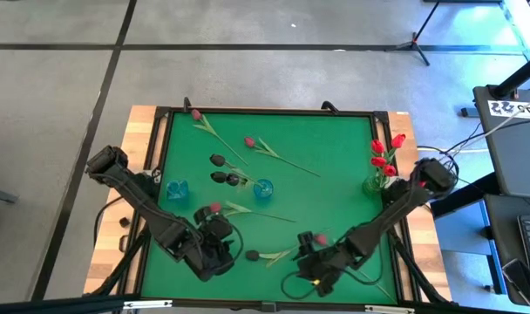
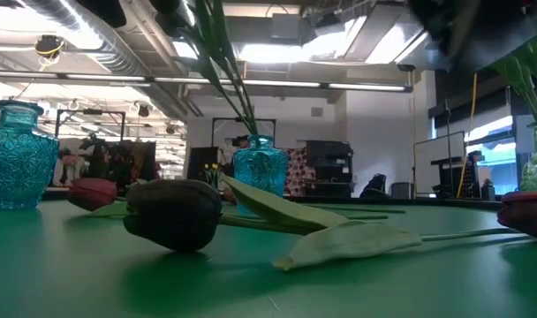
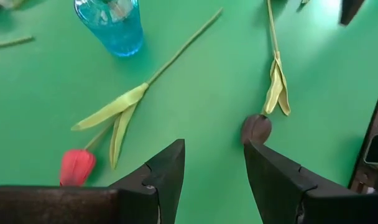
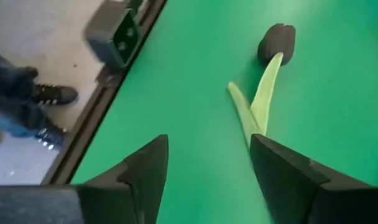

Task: Sort flowers into vase by color
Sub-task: Put the black flower into the right blue flower vase

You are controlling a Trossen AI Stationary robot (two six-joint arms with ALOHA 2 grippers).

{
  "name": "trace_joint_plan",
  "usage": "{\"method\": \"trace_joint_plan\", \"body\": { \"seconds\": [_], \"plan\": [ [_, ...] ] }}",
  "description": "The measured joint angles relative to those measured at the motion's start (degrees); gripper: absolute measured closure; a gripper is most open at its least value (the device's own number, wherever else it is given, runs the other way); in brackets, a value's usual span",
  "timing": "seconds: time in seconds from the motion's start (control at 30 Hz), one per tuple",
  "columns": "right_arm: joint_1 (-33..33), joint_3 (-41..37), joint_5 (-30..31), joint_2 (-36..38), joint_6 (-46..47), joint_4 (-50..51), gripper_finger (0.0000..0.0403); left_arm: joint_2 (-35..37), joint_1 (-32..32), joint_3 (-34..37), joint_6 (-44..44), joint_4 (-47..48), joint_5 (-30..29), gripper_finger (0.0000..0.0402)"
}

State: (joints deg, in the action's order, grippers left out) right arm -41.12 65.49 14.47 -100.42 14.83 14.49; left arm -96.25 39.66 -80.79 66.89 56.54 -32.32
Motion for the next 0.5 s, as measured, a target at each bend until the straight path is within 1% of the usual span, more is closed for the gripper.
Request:
{"method": "trace_joint_plan", "body": {
  "seconds": [0.13,0.33,0.5],
  "plan": [
    [1.2,0.0,0.7,-3.6,0.0,-4.4,0.0195,0.0,0.0,0.0,0.5,0.0,1.5,0.0239],
    [1.5,0.0,5.8,-7.7,0.3,-9.8,0.0210,0.0,0.0,0.0,2.0,0.1,1.9,0.0239],
    [2.3,0.1,5.1,-11.0,0.3,-15.5,0.0213,0.0,0.0,0.0,3.2,0.3,2.0,0.0239]
  ]
}}
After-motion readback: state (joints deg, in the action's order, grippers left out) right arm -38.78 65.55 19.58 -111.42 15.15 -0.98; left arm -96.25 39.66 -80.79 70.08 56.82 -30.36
